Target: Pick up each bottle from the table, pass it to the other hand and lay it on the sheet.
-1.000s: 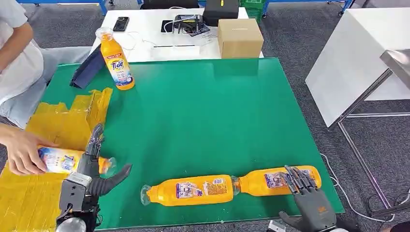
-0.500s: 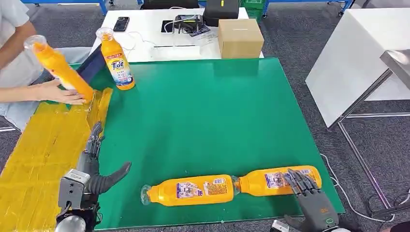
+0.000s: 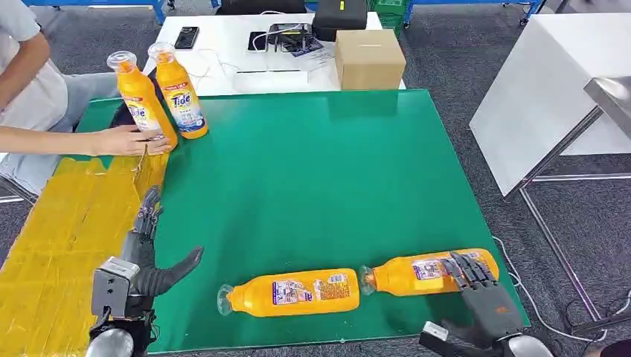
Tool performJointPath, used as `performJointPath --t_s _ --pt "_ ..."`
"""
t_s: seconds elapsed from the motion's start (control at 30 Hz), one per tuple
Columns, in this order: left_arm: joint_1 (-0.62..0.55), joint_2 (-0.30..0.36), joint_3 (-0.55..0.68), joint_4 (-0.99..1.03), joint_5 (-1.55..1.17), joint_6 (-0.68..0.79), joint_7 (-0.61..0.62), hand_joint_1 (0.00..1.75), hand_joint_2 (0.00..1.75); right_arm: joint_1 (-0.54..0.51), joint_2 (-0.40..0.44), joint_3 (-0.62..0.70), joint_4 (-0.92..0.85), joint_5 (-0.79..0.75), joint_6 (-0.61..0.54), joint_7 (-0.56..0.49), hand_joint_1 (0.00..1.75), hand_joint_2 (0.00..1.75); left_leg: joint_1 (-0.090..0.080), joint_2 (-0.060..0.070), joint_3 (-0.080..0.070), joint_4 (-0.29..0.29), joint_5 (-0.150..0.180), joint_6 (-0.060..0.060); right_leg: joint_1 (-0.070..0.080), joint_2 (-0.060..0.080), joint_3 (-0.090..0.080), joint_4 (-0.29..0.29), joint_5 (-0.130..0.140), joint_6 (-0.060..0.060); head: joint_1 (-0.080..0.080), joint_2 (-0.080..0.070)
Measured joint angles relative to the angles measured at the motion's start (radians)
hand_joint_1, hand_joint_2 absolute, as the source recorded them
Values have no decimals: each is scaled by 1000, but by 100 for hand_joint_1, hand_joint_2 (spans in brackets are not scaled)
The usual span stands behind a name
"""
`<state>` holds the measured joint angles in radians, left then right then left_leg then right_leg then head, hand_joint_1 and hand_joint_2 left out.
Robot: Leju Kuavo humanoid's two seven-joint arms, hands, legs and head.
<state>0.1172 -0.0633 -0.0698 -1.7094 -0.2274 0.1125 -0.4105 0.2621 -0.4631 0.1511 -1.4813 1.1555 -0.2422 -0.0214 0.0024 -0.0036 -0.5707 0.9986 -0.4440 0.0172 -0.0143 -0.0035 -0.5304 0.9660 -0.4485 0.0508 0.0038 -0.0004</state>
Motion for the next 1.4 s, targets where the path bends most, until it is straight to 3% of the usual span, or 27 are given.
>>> performJointPath --t_s 1.2,1.33,1.37,1.4 --pt "4 0 0 0 21 -8 0 0 175 -127 18 -23 120 148 6 44 0 175 0 0 4 0 0 0 0 0 4 0 0 0 0 0" --pt "4 0 0 0 24 -8 2 0 175 -138 18 -24 130 158 37 57 0 175 0 0 6 0 0 0 0 0 -3 -1 0 0 0 0" --pt "4 0 0 0 25 -8 3 0 175 -142 18 -24 134 156 46 57 38 175 0 1 7 0 -1 1 0 0 -3 -1 0 0 0 0" --pt "4 0 0 0 25 -8 3 0 175 -145 16 -24 139 151 59 57 138 175 0 1 7 0 -1 1 0 0 -2 -2 0 0 0 0"
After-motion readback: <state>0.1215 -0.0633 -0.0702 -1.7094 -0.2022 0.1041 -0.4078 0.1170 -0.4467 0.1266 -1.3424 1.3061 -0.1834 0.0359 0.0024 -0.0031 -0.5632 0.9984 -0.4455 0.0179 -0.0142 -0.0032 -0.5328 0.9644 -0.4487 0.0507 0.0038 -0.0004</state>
